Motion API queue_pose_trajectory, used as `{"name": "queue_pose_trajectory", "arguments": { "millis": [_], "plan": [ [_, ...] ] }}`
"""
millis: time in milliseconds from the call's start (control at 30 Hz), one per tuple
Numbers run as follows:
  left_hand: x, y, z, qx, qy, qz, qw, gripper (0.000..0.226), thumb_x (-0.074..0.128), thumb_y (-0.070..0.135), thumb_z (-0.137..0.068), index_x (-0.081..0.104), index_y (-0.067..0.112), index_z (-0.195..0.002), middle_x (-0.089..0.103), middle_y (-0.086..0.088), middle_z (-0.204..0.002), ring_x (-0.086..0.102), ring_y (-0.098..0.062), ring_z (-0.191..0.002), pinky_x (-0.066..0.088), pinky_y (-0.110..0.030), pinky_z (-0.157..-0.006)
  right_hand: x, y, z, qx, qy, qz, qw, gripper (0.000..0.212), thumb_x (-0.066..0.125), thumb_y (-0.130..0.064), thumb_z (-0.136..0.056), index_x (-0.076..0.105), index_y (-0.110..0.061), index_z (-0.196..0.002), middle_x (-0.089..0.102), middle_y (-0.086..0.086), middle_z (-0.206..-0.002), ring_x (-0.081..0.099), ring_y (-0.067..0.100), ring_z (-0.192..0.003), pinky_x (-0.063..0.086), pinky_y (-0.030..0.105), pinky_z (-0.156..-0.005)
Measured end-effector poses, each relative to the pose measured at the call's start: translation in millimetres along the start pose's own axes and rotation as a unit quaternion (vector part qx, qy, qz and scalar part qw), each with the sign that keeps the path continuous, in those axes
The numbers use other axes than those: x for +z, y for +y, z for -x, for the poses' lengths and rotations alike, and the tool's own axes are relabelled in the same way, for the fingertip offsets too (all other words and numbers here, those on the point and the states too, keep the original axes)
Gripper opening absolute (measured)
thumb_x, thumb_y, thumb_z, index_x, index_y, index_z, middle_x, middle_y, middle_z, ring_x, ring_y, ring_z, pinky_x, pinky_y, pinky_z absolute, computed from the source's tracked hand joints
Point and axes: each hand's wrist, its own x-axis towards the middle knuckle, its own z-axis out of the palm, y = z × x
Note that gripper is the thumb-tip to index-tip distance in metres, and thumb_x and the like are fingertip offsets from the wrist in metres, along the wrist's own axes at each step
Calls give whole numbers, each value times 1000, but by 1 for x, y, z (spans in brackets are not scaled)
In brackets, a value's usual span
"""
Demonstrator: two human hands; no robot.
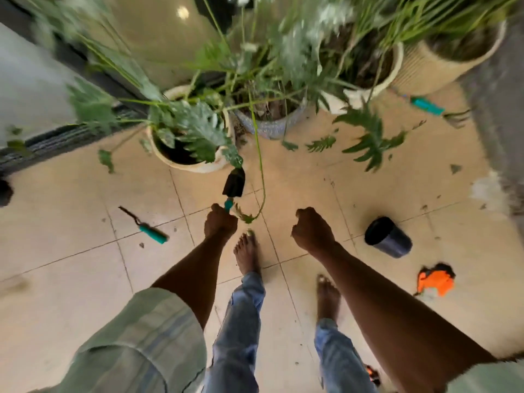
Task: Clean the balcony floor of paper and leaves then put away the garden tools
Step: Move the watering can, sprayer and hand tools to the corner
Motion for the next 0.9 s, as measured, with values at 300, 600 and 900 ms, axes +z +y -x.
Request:
{"name": "queue_pose_trajectory", "arguments": {
  "millis": [300, 600, 900],
  "plan": [
    [-73, -10, 256, -96, -51, 237, 965, 39, 63, 24, -87, 57, -1, -115, 67, -15, -107, 68, -30, -87, 58, -33, -68, -113, -37, 207, -71, -13, 53, 996, 39, 55, -19, -92, 53, -6, -128, 53, 14, -128, 54, 28, -116, 47, 31, -92],
    [-112, -65, 418, -140, -48, 421, 895, 32, 51, 15, -94, 46, -2, -120, 59, -17, -88, 54, -19, -60, 41, -27, -46, -131, -74, 342, -132, -35, 137, 981, 34, 55, -17, -90, 57, -7, -123, 55, 12, -129, 56, 29, -117, 48, 33, -92],
    [-140, -181, 456, -187, -27, 555, 810, 14, 45, 11, -97, 51, 0, -92, 53, -12, -74, 52, -20, -57, 38, -27, -50, -86, -184, 398, -251, -75, 300, 917, 33, 50, -15, -90, 57, -6, -120, 54, 14, -130, 55, 31, -117, 48, 34, -89]
  ]
}}
